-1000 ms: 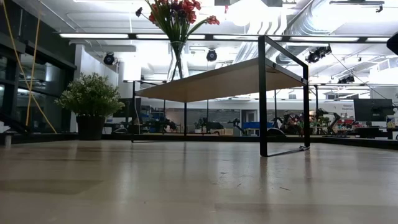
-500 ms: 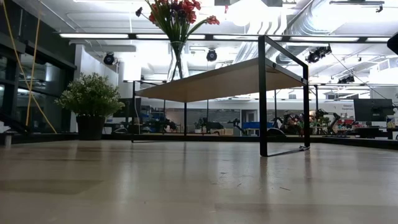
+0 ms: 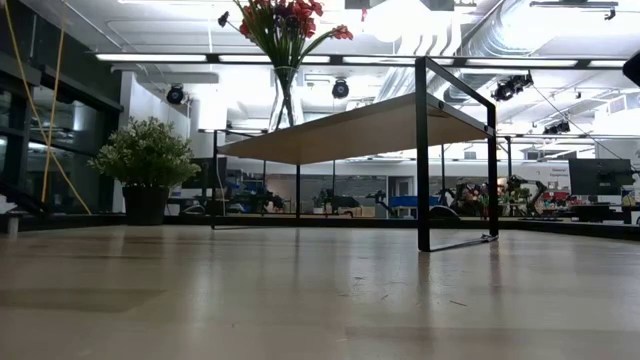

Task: Pick and place flowers into a vace then onto a shelf
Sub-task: Put the transparent vase on the shelf

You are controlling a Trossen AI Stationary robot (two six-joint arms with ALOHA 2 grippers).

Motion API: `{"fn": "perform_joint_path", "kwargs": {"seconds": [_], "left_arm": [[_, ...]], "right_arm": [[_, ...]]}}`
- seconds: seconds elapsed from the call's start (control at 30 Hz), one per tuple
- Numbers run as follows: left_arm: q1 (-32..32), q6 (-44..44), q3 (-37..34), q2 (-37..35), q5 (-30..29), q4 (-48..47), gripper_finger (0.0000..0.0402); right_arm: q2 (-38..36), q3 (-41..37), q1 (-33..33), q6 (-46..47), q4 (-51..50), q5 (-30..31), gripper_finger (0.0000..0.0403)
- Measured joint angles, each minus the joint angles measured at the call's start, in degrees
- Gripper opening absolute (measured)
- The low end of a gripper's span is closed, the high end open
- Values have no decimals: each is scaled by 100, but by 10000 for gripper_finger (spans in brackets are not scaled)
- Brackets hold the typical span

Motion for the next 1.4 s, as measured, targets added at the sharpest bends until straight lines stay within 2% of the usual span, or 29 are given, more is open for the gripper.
{"fn": "perform_joint_path", "kwargs": {"seconds": [0.23,0.43,0.6,0.97,1.17,1.4], "left_arm": [[0,-1,0,1,0,0,296],[0,-2,0,0,0,3,300],[0,-2,0,2,0,18,298],[0,-6,-2,1,0,55,300],[0,-46,-2,2,0,55,297],[0,-48,-2,1,0,79,300]], "right_arm": [[-242,0,0,-123,15,116,159],[-664,0,-43,-170,-48,615,163],[-1162,0,-197,-621,-62,989,160],[-2441,0,-853,-2135,215,1770,160],[-2907,0,-1351,-3350,984,2018,160],[-3156,2,-2063,-4680,1927,2013,160]]}}
